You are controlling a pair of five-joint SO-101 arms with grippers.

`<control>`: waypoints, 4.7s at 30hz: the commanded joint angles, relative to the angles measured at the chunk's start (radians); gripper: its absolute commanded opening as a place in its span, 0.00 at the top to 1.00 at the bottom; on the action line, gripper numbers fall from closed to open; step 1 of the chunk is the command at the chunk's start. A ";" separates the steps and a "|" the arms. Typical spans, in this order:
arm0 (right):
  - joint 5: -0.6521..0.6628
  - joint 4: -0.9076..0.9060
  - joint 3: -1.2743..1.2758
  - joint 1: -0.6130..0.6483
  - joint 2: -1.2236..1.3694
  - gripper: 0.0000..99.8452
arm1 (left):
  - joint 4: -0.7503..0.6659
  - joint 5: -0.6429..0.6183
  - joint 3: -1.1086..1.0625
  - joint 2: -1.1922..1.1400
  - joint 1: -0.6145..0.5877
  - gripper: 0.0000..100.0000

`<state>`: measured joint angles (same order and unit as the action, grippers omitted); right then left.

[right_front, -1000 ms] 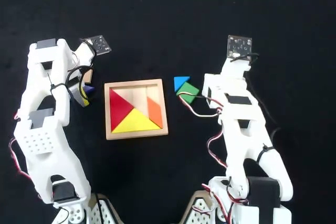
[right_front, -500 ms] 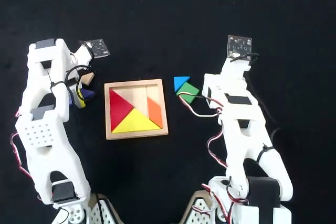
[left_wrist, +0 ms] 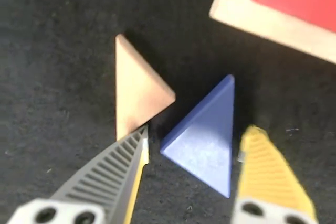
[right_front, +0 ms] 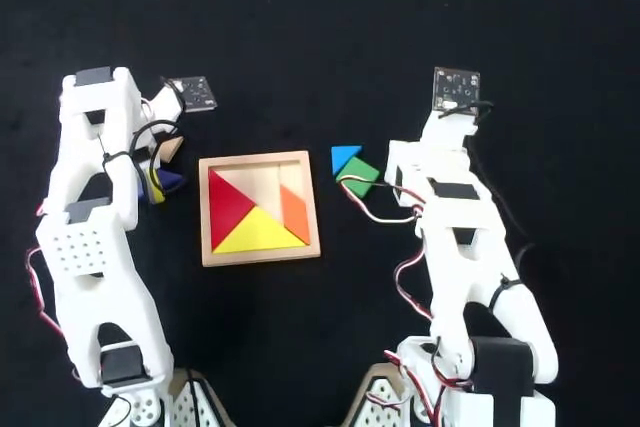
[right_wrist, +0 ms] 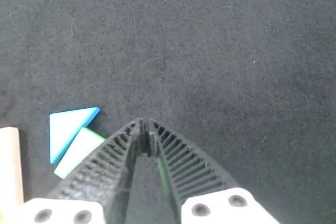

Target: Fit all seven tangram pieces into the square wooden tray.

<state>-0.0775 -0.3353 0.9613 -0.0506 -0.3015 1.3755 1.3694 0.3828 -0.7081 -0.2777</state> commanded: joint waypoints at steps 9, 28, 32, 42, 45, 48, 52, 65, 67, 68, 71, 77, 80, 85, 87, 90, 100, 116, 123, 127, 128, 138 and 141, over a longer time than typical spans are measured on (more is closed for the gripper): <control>0.000 0.020 -0.013 0.017 -0.044 0.99 | 0.040 0.015 0.019 0.017 0.035 0.81; 0.000 0.020 -0.010 0.015 -0.050 0.99 | 0.284 0.021 0.188 0.126 -0.024 0.79; 0.000 0.020 -0.010 0.017 -0.050 0.99 | 0.250 -0.054 0.206 0.041 -0.058 0.67; 0.000 0.020 -0.013 0.017 -0.045 0.99 | 0.152 -0.203 0.231 -0.077 -0.051 0.69; 0.000 0.020 -0.013 0.017 -0.045 0.99 | 0.135 -0.210 0.225 -0.094 -0.062 0.69; 0.000 0.020 -0.013 0.017 -0.045 0.99 | 0.143 -0.236 0.222 -0.086 -0.073 0.70; 0.000 0.020 -0.013 0.017 -0.047 0.99 | 0.135 -0.299 0.228 -0.091 -0.081 0.69; 0.000 0.020 -0.013 0.017 -0.048 0.99 | 0.135 -0.180 0.137 -0.097 -0.077 0.70; 0.000 0.020 -0.013 0.017 -0.048 0.99 | 0.123 -0.176 0.116 -0.097 -0.077 0.70; 0.000 0.020 -0.013 0.017 -0.048 0.99 | 0.107 -0.176 0.110 -0.097 -0.077 0.70; 0.000 0.020 -0.013 0.017 -0.047 0.99 | 0.066 -0.178 0.088 -0.097 -0.079 0.72; 0.000 0.020 -0.013 0.017 -0.045 0.99 | 0.061 -0.178 0.079 -0.097 -0.073 0.77; 0.000 0.020 -0.013 0.017 -0.045 0.99 | 0.063 -0.178 0.079 -0.097 -0.074 0.81; 0.000 0.020 -0.013 0.017 -0.045 0.99 | 0.068 -0.178 0.087 -0.084 -0.070 0.86; 0.000 0.020 -0.013 0.017 -0.045 0.99 | 0.107 -0.178 0.119 -0.077 -0.059 0.87; 0.000 0.020 -0.012 0.014 -0.050 0.99 | 0.232 -0.178 0.202 -0.046 -0.041 0.87; 0.000 0.020 -0.013 0.006 -0.051 0.99 | 0.385 -0.169 0.357 0.183 0.104 0.86; -0.012 0.028 -0.031 -0.129 -0.051 0.99 | 0.342 0.087 0.398 0.089 0.575 0.87; -0.012 0.029 -0.031 -0.126 -0.045 0.99 | 0.327 0.089 0.558 -0.091 0.585 0.87; -0.012 0.029 -0.031 -0.126 -0.048 0.99 | 0.334 0.092 0.590 -0.147 0.610 0.87; -0.012 0.029 -0.031 -0.126 -0.048 0.99 | 0.334 0.094 0.591 -0.155 0.615 0.87; -0.012 0.029 -0.031 -0.129 -0.051 0.99 | 0.333 0.087 0.591 -0.167 0.615 0.86; -0.012 0.029 -0.031 -0.126 -0.050 0.99 | 0.333 0.084 0.591 -0.173 0.615 0.84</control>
<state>-0.0775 -0.3276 0.9613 -0.1657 -0.3015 1.7131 1.4200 0.9260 -0.8892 0.3391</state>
